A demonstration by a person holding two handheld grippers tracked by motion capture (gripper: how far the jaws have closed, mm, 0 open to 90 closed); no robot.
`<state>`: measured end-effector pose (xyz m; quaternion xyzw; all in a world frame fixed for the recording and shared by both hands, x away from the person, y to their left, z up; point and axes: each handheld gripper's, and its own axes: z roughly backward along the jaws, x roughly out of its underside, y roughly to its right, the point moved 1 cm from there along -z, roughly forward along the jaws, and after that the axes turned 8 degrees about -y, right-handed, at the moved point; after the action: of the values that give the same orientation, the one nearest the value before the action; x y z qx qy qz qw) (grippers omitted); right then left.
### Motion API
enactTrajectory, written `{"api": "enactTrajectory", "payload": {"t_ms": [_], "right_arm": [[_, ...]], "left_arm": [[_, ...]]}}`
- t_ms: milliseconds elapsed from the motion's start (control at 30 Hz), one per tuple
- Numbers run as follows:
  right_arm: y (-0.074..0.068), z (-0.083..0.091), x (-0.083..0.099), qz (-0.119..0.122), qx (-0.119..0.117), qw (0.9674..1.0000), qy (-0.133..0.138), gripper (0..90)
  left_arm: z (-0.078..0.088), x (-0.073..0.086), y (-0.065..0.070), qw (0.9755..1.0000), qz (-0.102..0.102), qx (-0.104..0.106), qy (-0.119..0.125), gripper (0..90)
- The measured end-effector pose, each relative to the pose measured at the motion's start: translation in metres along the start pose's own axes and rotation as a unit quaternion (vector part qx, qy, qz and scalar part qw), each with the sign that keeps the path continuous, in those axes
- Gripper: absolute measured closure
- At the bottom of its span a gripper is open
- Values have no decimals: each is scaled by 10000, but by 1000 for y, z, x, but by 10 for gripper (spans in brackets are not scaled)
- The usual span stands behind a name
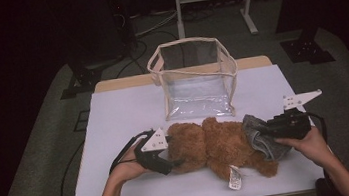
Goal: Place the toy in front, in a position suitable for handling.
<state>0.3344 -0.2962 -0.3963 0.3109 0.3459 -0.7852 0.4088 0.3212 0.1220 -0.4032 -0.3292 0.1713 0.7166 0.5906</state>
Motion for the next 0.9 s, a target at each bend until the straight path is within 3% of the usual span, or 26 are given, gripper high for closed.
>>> {"api": "enactTrajectory", "payload": {"t_ms": [200,400,533,633,767,900], "right_arm": [[2,0,23,-231,-46,9997,70,763],[0,2,32,-281,-37,9995,-102,763],[-5,10,14,-82,1,10000,-16,763],[-10,9,-10,171,-46,9998,8,763],[-19,-9,-44,558,-140,9982,-186,763],[-25,-34,-62,766,-233,9958,-451,761]], "left_arm": [[0,-1,-1,10000,-53,10,-79,225],[2,-4,-1,10000,30,50,63,222],[-3,-8,1,9999,-1,95,58,271],[-5,-12,2,9999,-20,113,76,290],[-12,-17,5,9998,-69,157,132,298],[-16,-21,7,9997,-97,140,149,296]]}}
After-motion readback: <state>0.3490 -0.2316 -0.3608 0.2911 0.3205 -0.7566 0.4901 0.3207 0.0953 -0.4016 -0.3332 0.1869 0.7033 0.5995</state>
